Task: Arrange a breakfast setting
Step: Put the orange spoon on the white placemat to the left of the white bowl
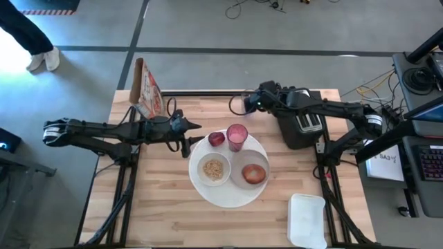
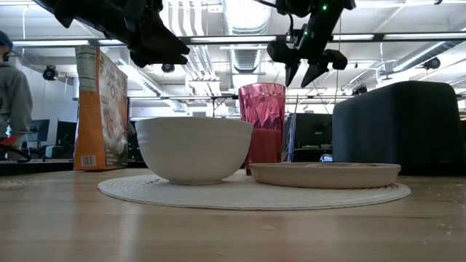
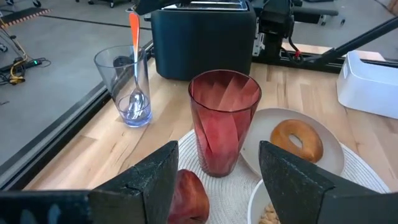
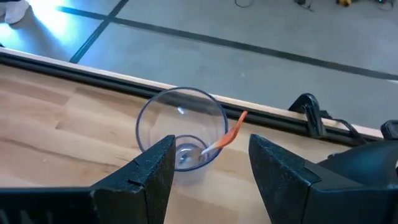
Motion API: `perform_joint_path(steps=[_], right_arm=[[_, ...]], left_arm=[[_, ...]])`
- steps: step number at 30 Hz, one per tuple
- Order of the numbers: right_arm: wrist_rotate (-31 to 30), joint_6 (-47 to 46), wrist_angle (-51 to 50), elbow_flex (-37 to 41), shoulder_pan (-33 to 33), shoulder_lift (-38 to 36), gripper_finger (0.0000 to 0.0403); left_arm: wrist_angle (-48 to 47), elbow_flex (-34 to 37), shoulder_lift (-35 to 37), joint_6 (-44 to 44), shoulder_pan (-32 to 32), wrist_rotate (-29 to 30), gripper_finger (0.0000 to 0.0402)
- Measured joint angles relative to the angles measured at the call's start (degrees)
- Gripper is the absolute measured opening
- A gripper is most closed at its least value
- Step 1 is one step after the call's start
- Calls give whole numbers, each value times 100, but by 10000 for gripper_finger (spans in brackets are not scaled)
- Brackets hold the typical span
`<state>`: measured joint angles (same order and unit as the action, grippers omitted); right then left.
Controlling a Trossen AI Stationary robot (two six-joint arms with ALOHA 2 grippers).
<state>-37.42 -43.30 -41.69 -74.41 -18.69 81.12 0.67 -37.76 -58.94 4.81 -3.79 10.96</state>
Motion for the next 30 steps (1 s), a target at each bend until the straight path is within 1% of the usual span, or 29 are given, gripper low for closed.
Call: perform_joint_path(steps=[5, 9, 15, 25, 30], right_arm=[[57, -82, -2, 92, -95, 0, 192], [346, -219, 87, 244, -151, 0, 192], [303, -454, 186, 495, -271, 0, 192], [467, -316, 1644, 997, -584, 0, 192], [572, -320, 1821, 1224, -671, 0, 192]], left_arm=[[-4, 2, 0, -28, 0, 0, 205], [-82, 4, 0, -102, 0, -2, 205], [-79, 7, 0, -163, 0, -2, 205], [-79, 7, 0, -193, 0, -2, 205], [-79, 7, 0, -193, 0, 0, 205]])
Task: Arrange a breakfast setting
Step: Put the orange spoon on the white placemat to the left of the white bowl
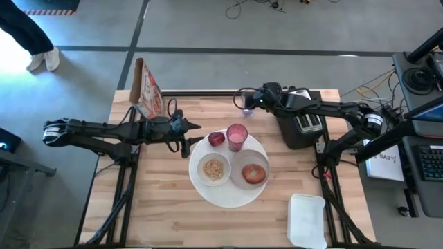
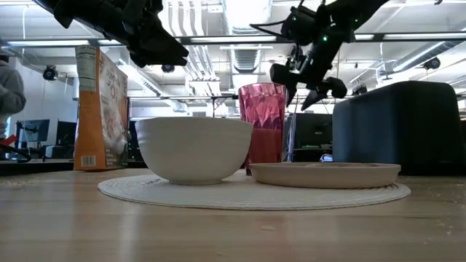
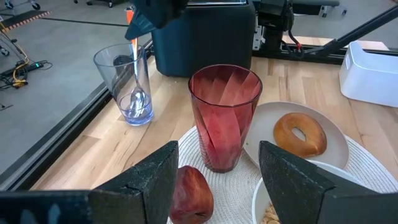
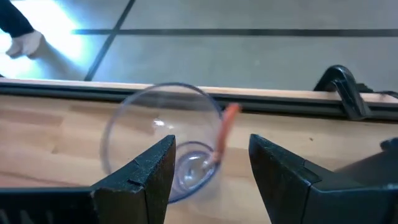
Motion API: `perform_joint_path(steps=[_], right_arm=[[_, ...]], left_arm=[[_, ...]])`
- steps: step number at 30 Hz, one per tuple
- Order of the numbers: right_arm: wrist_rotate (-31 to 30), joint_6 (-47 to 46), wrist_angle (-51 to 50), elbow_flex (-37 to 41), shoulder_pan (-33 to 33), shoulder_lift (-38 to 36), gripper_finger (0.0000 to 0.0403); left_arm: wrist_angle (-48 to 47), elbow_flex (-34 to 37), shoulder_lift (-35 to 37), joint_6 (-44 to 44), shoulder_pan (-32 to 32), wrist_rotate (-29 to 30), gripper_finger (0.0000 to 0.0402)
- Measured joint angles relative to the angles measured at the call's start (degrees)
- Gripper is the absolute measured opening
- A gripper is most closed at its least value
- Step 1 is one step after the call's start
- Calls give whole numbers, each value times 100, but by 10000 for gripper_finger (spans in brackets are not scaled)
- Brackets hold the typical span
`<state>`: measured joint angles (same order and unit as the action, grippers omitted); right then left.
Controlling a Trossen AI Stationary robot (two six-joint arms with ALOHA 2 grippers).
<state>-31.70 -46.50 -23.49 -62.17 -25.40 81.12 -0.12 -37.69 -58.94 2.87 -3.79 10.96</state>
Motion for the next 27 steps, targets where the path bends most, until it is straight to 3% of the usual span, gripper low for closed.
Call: perform_joint_path(steps=[10, 27], right_arm=[[-126, -18, 115, 85, -53, 0, 172], [-133, 124, 564, 85, -88, 0, 56]], left_arm=[[2, 0, 0, -4, 0, 35, 205], [0, 0, 0, -4, -1, 48, 205]])
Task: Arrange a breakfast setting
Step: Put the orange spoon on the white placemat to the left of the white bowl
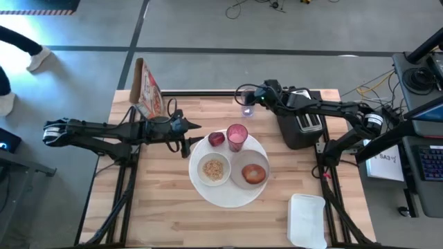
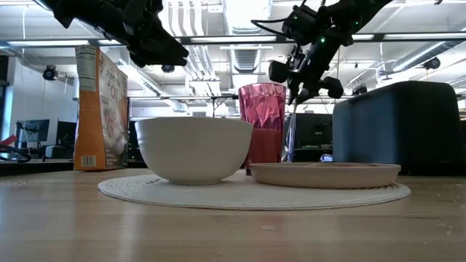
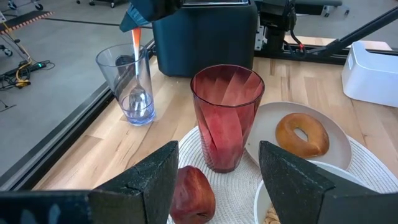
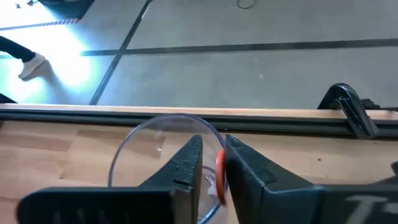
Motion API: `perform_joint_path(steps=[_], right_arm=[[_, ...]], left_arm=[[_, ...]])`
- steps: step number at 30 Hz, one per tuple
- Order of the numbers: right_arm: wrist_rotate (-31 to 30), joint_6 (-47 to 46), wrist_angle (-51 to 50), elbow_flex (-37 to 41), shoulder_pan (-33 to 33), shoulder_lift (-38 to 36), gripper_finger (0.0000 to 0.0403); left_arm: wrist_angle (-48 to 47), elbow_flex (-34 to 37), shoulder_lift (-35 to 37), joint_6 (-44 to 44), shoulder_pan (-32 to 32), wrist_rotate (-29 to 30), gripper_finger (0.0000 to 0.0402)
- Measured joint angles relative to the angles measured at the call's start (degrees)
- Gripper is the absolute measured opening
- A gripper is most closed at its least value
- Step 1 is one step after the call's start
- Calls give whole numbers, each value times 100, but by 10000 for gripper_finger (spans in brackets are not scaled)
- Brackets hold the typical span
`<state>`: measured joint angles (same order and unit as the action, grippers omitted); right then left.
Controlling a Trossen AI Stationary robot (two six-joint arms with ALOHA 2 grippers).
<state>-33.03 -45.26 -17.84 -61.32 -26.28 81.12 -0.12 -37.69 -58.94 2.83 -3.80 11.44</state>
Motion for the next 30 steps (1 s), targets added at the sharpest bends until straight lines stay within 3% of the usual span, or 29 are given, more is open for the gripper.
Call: perform_joint_path(steps=[8, 20, 30], right_arm=[[-3, 54, 57, 0, -2, 0, 12], [73, 102, 43, -40, 0, 0, 9], [220, 564, -303, -780, 15, -2, 8]], left_arm=[[0, 0, 0, -1, -1, 2, 205], [-2, 0, 0, -2, 0, 2, 205], [-1, 0, 61, -2, 0, 3, 205]])
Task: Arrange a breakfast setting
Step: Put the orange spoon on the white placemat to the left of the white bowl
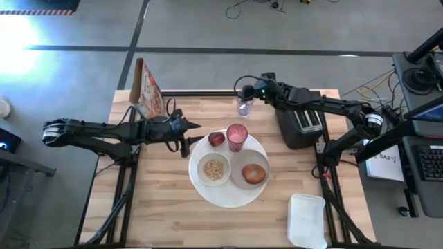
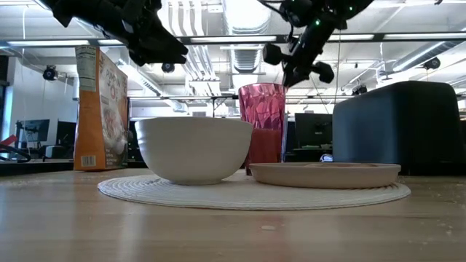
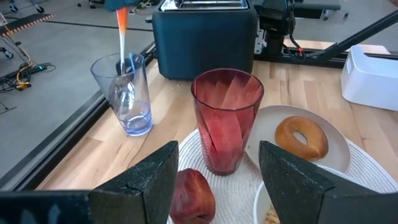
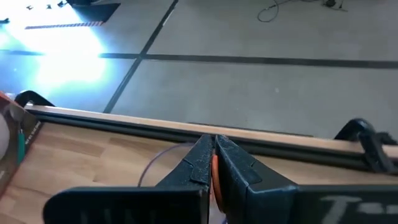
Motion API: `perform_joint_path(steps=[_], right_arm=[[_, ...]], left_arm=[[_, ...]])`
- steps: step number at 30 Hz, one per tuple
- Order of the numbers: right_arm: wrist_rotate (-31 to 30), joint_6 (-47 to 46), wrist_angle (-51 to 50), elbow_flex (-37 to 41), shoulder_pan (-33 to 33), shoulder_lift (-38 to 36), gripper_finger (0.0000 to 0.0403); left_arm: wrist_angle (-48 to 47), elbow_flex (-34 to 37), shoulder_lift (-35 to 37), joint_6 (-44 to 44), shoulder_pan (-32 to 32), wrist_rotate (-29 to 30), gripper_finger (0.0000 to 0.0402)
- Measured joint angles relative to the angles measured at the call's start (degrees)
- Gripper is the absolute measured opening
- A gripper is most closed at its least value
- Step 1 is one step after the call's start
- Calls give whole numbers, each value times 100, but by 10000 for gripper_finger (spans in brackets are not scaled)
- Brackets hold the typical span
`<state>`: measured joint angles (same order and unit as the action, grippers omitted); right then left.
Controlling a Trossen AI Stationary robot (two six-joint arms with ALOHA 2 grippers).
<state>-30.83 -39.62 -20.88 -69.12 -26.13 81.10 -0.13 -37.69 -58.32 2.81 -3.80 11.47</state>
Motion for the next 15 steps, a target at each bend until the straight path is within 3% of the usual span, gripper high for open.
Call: perform_joint_path(steps=[15], right_arm=[[-10, 751, -1211, -1601, 100, -2, 8]], left_arm=[[89, -204, 181, -223, 1, -1, 205]])
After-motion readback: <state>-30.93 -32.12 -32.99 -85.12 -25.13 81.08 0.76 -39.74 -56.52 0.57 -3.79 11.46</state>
